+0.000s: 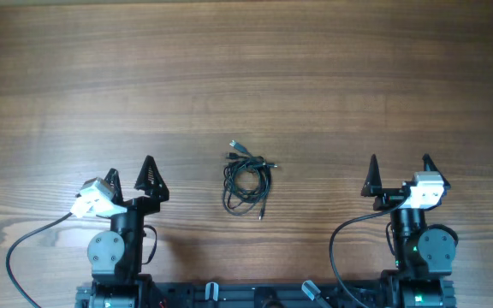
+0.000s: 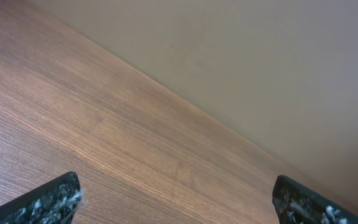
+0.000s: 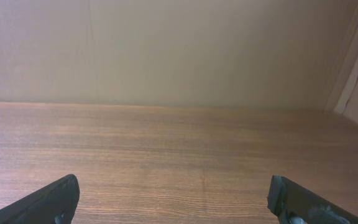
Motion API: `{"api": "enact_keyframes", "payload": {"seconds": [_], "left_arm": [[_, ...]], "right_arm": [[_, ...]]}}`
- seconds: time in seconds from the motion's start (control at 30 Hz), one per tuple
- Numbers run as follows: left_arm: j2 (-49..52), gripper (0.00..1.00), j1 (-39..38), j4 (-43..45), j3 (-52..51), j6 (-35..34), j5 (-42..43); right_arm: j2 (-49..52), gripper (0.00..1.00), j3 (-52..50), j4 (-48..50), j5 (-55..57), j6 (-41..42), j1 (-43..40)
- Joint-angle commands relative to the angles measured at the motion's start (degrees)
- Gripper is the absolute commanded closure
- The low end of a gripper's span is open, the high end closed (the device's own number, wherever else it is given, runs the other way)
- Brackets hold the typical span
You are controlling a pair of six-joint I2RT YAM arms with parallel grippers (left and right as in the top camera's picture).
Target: Untangle cables
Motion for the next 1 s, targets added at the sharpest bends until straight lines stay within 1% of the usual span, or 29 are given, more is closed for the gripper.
{"api": "enact_keyframes", "payload": {"seconds": [0.0,0.2,0.3,0.4,0.47,0.53,0.57,0.77,0.87,0.97], "left_arm": [[-0.4,0.0,0.5,-0.3,1.6,1.4,-0.1],[0.2,0.0,0.5,-2.2,2.8,1.7,-0.1],[2.8,0.0,0.5,-3.1,4.4,3.1,-0.1],[9.8,0.01,0.5,-4.2,8.6,6.1,-0.1],[15.8,0.01,0.5,-4.2,11.4,6.1,-0.1],[23.6,0.0,0.5,-4.2,14.9,6.1,-0.1],[29.6,0.0,0.5,-4.2,17.8,6.1,-0.1],[49.1,0.0,0.4,-4.6,29.5,6.7,0.1],[54.8,0.01,-1.9,-8.9,35.1,12.7,0.4],[57.4,0.0,-5.1,-12.7,39.3,13.6,0.1]], "right_arm": [[-0.9,0.0,-0.1,0.0,-1.1,-0.7,-0.2],[-0.9,0.0,-0.1,0.0,-1.1,-0.7,-0.2],[-0.9,0.0,-0.1,0.0,-1.1,-0.7,-0.2],[-0.9,0.0,-0.1,0.0,-1.1,-0.6,-0.2],[-0.9,0.0,-0.1,0.0,-1.1,-0.6,-0.2],[-0.9,0.0,-0.1,0.0,-1.1,-0.7,-0.2],[-0.9,0.0,-0.1,0.0,-1.1,-0.7,-0.2],[-0.9,0.0,-0.1,0.0,-1.1,-0.6,-0.2],[-0.9,0.0,-0.1,0.0,-1.1,-0.7,-0.2],[-0.9,0.0,-0.1,0.0,-1.1,-0.7,-0.2]]}}
